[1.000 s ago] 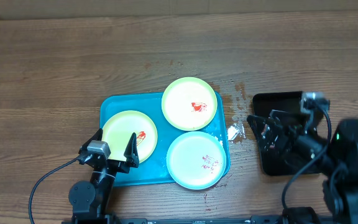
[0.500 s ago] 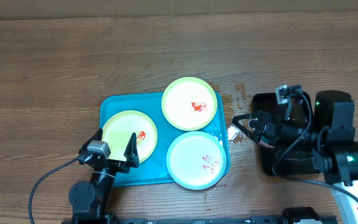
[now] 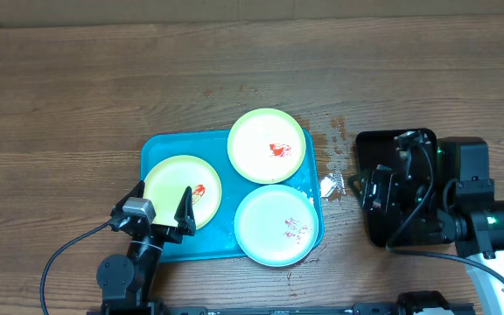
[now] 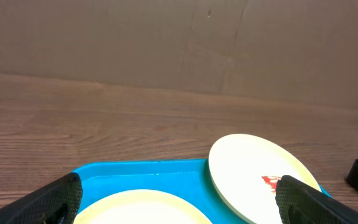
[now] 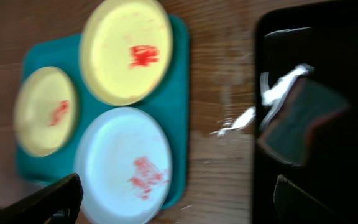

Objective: Clean dirty plates on tray and stack at the side
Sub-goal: 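Move the right gripper over the black tray toward the sponge, then reach the left gripper to the rim of the left yellow plate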

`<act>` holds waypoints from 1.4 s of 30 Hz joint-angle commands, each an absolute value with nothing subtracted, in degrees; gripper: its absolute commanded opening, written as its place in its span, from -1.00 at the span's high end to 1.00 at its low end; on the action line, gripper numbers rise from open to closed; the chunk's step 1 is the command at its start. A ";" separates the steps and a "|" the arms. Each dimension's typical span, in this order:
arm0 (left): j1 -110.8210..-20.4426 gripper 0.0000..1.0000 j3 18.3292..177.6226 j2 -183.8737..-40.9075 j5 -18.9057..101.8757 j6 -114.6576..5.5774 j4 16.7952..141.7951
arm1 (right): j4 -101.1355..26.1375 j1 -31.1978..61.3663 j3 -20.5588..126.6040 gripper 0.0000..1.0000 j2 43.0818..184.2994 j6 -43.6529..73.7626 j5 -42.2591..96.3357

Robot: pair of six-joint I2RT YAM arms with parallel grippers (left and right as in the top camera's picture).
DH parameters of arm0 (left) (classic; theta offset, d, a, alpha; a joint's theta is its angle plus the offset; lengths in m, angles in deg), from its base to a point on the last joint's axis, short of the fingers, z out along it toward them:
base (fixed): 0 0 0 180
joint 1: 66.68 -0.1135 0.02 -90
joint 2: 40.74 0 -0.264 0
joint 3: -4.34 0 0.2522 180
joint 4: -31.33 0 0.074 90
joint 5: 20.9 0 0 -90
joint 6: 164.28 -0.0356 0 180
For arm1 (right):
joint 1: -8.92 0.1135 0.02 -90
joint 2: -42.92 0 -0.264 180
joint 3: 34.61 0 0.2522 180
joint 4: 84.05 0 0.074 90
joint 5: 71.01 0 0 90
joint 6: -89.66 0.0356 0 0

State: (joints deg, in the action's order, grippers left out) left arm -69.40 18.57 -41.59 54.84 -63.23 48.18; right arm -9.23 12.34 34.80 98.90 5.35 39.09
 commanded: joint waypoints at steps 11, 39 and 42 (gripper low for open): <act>-69.71 -1.00 18.37 -40.99 55.34 -62.49 48.25 | -14.17 12.28 35.79 -1.00 98.66 2.88 32.99; -69.66 -1.00 48.40 -71.88 59.19 -66.27 63.66 | -14.08 12.28 35.79 -1.00 104.04 1.13 46.11; -69.64 -1.00 59.90 -84.36 58.93 -65.02 72.33 | -13.60 12.28 35.79 -1.00 104.48 1.81 46.11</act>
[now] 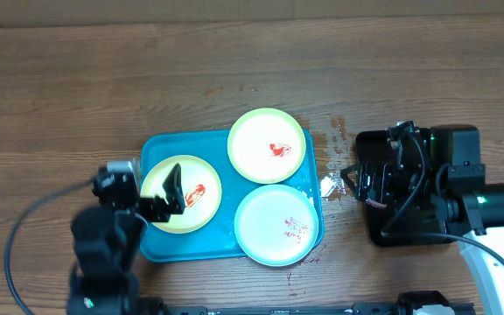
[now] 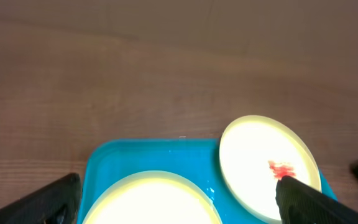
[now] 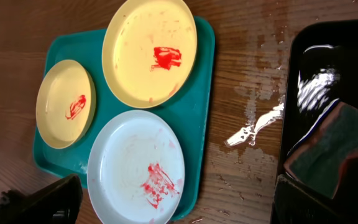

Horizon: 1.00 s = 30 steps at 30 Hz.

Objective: Clean dirty plates on tray and stack at the side
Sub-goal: 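Reach the left gripper to the rim of the left yellow plate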

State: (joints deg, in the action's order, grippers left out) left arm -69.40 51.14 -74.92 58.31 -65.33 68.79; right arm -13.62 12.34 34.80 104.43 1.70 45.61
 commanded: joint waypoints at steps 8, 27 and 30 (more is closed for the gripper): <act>-69.66 -0.99 89.23 -114.11 63.28 -65.06 105.95 | -12.02 12.28 35.79 -1.00 104.57 8.24 46.09; -69.66 -0.99 94.96 -137.36 62.10 -66.38 114.12 | -4.20 12.28 35.79 -1.00 104.61 9.53 46.06; -69.71 -0.99 94.96 -140.29 62.64 -66.38 113.86 | -2.58 12.28 35.79 -1.00 104.61 9.53 46.09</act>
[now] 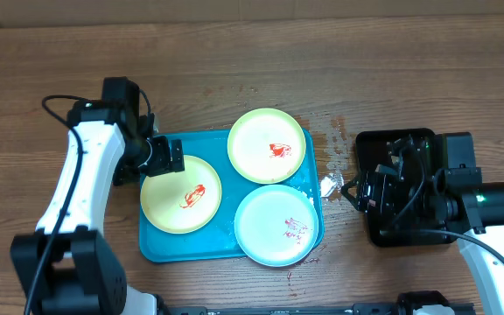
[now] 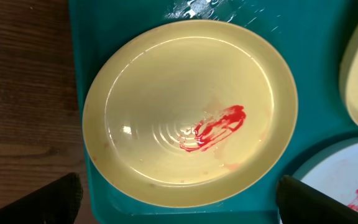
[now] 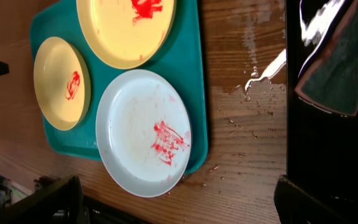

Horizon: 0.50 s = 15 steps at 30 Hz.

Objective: Clean dirty plates on tray and stack at the side
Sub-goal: 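Reach the left gripper to the rim of the left yellow plate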

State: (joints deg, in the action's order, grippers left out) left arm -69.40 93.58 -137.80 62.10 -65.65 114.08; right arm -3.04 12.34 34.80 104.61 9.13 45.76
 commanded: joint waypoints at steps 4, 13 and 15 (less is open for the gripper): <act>-70.23 -1.00 94.30 -143.11 65.20 -62.03 110.32 | -1.38 12.28 35.79 -0.99 104.61 9.53 46.09; -70.78 -1.00 93.89 -143.68 63.91 -58.11 101.67 | -1.18 12.28 35.79 -1.00 104.61 9.55 46.09; -70.76 -0.99 93.89 -143.72 62.60 -56.87 99.09 | -1.62 12.28 35.79 -1.00 104.61 9.55 46.09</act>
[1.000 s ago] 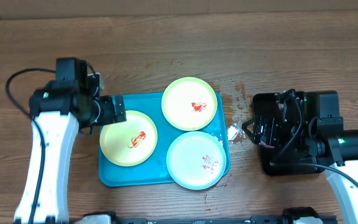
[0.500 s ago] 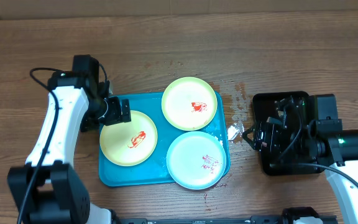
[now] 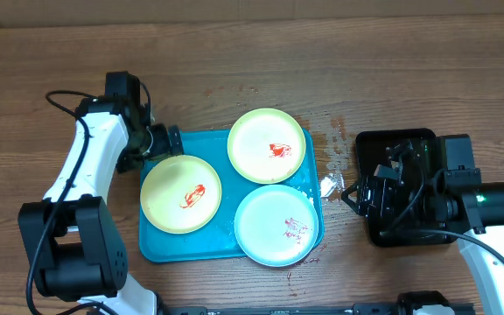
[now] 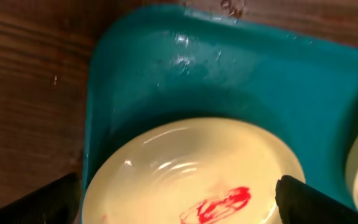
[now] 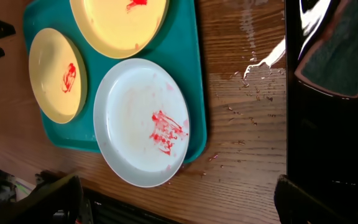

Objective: Clean dirty plates on tray and stack at the side
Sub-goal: 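Reach the left gripper to the rim of the left yellow plate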

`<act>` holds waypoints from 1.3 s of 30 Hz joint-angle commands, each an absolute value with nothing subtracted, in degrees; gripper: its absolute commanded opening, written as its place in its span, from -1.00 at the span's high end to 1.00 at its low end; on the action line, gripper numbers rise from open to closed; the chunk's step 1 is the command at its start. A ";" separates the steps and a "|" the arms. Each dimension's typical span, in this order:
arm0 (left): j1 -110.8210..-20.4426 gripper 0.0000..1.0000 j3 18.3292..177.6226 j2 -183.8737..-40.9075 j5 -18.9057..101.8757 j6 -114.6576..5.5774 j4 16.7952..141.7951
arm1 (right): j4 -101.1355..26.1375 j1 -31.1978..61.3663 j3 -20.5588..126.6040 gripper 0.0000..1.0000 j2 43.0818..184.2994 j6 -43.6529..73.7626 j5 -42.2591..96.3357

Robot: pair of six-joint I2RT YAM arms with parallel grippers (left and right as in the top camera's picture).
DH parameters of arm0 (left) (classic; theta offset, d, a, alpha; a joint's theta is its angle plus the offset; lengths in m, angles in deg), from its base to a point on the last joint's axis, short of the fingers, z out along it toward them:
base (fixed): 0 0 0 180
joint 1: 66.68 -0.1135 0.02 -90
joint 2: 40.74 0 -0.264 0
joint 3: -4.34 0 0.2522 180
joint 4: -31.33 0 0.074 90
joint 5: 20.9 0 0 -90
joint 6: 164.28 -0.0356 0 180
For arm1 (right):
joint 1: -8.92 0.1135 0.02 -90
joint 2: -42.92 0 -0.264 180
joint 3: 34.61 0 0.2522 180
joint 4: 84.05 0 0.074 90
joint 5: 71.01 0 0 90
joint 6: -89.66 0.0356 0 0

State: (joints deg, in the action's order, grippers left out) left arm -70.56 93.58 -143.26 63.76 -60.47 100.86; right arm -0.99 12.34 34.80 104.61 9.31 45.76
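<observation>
A teal tray [image 3: 160,248] holds three plates smeared red: a small yellow one [image 3: 181,194], a larger yellow-green one [image 3: 267,145] and a pale blue one [image 3: 277,225]. My left gripper [image 3: 163,140] hangs open over the tray's far left corner, just beyond the small yellow plate [image 4: 191,177]. My right gripper [image 3: 360,194] is open and empty at the left edge of a black bin [image 3: 370,140]. A dark sponge [image 5: 334,53] lies in that bin. In the right wrist view the pale blue plate [image 5: 142,121] sits below the gripper [image 5: 179,200].
Water drops and a shiny wet patch [image 3: 331,184] lie on the wooden table between the tray and the black bin. Cables trail from both arms. The table's near edge runs just below the tray.
My left gripper has shifted slightly toward the tray's far left corner, so its view now shows the tray rim and only the far half of the small yellow plate. The right gripper barely moved.
My left gripper was first low at the tray's near left edge, looking level across it. Then it was over the small yellow plate. Then the arm reached in from the far left, pointing down at that plate. The right gripper stayed open by the black bin.
</observation>
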 commanded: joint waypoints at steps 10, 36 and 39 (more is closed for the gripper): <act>-71.02 0.18 93.91 -143.79 67.89 -59.29 93.53 | -0.24 12.28 35.79 -1.00 104.61 9.48 37.93; -73.55 -0.31 67.94 -122.06 76.94 -53.72 91.81 | 4.89 12.28 35.79 -1.00 104.65 10.40 47.88; -75.41 -0.18 67.05 -125.19 74.25 -55.29 88.81 | 5.13 12.28 35.79 -1.00 104.67 10.38 48.67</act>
State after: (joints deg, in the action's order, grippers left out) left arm -73.55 68.34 -122.08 75.56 -54.75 90.87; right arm 5.13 12.34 34.80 104.61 10.18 46.37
